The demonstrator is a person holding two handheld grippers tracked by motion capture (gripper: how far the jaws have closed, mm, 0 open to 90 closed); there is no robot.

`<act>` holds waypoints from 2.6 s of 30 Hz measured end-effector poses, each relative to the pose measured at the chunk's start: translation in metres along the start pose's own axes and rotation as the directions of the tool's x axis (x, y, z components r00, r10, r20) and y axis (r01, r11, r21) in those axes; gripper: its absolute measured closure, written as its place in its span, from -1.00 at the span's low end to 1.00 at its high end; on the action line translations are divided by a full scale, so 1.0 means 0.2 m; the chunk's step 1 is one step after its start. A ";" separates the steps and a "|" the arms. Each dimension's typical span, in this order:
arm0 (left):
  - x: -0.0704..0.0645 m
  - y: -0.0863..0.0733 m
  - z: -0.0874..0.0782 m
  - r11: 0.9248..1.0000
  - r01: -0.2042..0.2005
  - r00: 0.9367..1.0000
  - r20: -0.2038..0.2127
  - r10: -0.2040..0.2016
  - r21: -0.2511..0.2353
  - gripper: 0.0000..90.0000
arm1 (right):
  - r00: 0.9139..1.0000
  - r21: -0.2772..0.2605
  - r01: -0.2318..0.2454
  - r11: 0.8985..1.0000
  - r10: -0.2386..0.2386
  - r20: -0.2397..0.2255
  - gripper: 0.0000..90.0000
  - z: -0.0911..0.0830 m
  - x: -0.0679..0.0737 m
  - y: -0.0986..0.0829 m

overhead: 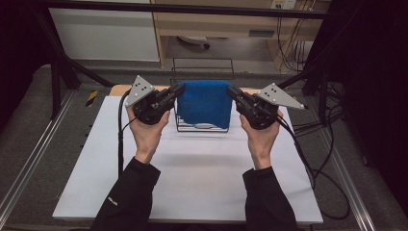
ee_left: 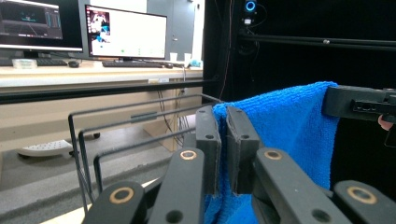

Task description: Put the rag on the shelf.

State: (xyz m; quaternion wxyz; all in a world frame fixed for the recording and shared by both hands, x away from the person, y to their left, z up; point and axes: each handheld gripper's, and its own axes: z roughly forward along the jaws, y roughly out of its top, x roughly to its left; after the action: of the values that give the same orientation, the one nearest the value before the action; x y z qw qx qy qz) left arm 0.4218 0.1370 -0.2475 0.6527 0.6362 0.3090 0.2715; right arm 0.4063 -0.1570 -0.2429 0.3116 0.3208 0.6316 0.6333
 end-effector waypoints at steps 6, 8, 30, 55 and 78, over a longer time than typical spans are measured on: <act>0.01 0.06 0.02 0.999 -0.002 1.000 -0.005 0.002 -0.032 0.88 | 1.000 -0.027 0.011 1.000 -0.011 0.007 0.92 0.02 -0.01 0.06; 0.01 0.08 0.03 0.999 -0.005 1.000 -0.009 0.005 -0.045 0.88 | 1.000 -0.034 0.008 0.999 -0.008 0.007 0.92 0.03 -0.01 0.08; 0.06 0.31 0.11 0.995 -0.030 0.999 -0.044 0.026 -0.092 0.88 | 0.999 -0.087 0.049 0.995 -0.047 0.023 0.92 0.12 -0.06 0.31; 0.15 0.42 0.24 0.991 -0.027 0.996 -0.090 0.015 -0.131 0.88 | 0.997 -0.102 0.065 0.993 -0.061 0.047 0.91 0.28 -0.14 0.42; 0.26 0.42 0.37 0.992 -0.044 0.992 -0.119 0.030 -0.116 0.88 | 0.997 -0.083 0.057 0.995 -0.052 0.061 0.91 0.46 -0.26 0.42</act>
State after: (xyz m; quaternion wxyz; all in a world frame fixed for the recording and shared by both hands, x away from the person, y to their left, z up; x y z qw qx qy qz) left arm 0.5153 0.1308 -0.1659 0.6650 0.5849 0.3182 0.3383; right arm 0.5128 -0.1436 -0.1592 0.3606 0.3084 0.6033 0.6410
